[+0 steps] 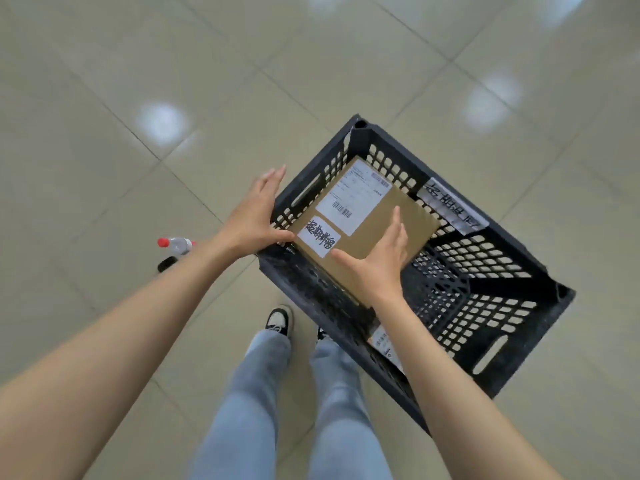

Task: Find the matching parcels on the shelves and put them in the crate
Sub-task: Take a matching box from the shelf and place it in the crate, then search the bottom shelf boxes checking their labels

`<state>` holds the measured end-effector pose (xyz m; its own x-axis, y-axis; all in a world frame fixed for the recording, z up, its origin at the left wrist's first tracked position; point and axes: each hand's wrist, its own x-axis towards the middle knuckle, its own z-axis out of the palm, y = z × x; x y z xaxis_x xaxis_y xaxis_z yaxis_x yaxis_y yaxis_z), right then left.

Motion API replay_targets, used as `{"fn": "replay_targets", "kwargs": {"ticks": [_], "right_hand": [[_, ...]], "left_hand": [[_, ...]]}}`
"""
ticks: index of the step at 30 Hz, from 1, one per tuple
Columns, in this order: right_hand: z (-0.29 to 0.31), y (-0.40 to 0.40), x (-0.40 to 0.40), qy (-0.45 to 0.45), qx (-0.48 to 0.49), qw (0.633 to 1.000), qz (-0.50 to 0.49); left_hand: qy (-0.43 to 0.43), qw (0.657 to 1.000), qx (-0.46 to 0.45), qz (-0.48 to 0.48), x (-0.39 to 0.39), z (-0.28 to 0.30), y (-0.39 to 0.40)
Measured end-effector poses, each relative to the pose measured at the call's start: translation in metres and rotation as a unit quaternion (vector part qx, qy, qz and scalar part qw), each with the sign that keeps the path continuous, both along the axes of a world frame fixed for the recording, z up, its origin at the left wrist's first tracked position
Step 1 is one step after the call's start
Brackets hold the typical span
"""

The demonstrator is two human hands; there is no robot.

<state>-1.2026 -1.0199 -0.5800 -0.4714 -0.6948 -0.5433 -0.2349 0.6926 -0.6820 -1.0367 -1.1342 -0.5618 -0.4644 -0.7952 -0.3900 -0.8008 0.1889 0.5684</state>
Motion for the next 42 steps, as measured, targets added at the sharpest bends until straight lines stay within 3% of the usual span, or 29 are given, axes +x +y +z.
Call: {"fn": "replay_targets", "kwargs": {"ticks": [7, 15, 22, 31, 42], "right_hand": [[0.098, -0.055, 0.105, 0.008, -0.105, 0.975, 0.193], [0.183, -0.062, 0.325, -0.012, -0.201, 0.894, 0.400], [0.213, 0.020, 0.570, -0.078, -0.233, 0.795, 0.554], [0.223, 0.149, 0.801, -0.138, -0.222, 0.647, 0.717], [0.201, 0.213, 1.045, -0.154, -0.200, 0.484, 0.838]], "left_hand": [[0.062, 0.978, -0.074, 0.183, 0.124, 0.092, 0.023], [0.069, 0.899, -0.153, 0.405, 0.346, 0.168, 0.111], [0.042, 0.798, -0.180, 0.574, 0.552, 0.201, 0.260], [0.021, 0.623, -0.194, 0.757, 0.721, 0.230, 0.461], [-0.019, 0.449, -0.188, 0.873, 0.873, 0.199, 0.555]]}}
